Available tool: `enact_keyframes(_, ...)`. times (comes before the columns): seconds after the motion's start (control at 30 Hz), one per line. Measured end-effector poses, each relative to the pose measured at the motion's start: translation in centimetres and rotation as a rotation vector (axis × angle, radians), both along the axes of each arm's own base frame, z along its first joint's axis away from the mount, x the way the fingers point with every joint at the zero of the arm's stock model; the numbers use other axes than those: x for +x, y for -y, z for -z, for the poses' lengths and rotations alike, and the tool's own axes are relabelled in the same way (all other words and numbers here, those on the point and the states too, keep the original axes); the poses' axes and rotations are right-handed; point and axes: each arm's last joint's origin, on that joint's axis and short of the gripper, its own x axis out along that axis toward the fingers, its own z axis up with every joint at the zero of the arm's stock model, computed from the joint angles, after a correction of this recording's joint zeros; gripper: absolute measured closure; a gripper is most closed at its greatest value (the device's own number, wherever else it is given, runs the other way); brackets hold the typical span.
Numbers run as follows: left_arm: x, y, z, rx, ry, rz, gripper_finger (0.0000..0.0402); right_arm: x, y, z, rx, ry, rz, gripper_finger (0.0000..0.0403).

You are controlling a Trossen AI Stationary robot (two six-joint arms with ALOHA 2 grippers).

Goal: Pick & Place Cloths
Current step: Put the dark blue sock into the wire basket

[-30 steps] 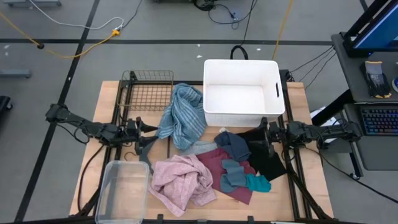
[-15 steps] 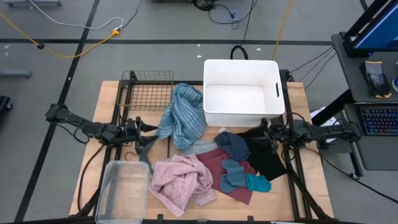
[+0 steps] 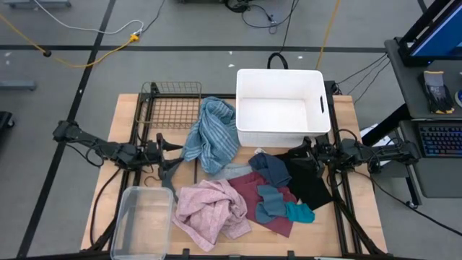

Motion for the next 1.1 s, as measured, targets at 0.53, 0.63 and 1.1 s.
enact_keyframes(0.53,0.0,-0.03,0.01,0.003,0.0,-0.009,0.0158,-0.01,-0.01,-0.06,0.01,0.006,-0.003,0.016)
enact_keyframes(0.63,0.0,-0.03,0.01,0.003,0.0,-0.009,0.0158,-0.01,-0.01,-0.06,0.035,0.004,-0.006,0.016)
enact_keyframes(1.1,-0.01,-0.02,0.01,0.003,0.0,-0.008,0.0158,-0.03,-0.01,-0.26,0.174,0.017,-0.025,0.016)
